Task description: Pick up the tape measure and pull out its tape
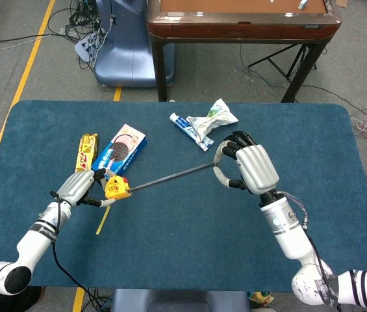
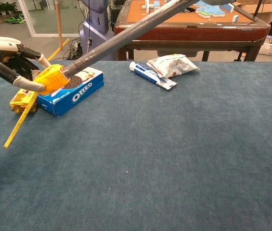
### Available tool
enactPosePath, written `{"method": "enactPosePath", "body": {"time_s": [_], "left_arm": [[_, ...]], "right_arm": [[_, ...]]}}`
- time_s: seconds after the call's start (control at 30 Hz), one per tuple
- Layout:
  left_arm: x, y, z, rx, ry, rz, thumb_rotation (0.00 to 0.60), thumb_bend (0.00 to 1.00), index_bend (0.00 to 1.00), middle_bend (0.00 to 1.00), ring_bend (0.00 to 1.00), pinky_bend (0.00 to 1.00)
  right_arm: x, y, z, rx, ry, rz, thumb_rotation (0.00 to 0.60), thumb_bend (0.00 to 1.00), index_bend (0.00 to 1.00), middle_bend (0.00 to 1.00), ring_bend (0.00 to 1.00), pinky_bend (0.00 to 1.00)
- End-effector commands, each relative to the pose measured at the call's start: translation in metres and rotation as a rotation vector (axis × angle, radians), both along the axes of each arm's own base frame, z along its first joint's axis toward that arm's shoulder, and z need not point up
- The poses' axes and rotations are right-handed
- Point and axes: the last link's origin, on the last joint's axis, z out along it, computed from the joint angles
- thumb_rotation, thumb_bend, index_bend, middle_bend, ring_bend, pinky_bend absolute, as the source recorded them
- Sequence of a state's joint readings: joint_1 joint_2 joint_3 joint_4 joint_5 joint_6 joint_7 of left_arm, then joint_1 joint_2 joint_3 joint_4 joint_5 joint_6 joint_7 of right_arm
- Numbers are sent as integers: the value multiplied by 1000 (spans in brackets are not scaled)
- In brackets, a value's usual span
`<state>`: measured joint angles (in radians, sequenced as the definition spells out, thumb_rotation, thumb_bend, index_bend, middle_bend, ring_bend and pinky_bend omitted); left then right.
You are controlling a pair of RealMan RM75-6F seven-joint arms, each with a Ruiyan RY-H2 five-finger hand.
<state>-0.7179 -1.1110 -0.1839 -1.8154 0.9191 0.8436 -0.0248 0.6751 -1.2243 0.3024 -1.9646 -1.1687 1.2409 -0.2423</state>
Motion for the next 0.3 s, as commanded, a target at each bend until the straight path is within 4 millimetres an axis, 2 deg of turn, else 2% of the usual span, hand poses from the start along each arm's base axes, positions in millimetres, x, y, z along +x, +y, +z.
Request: {"method": "enactPosePath", "body": {"time_s": [0.03,0.17,0.3], "left_arm": [[-11,-2,3,-6,6,18,600,253,473,531,371,252],[-21,-4,5,-12,0,38,600,254,473,531,370,252],[-25,-5,5,-14,-10,46,600,253,473,531,370,252]], "right_arm": [[-12,3,17,-33,-11,-20,600,679,591,447,259,150],[-20,6,31,-53,-22,-35,600,690,591,447,258,150],[-24,8,36,-56,-25,-39,600,694,591,447,259,149]]}}
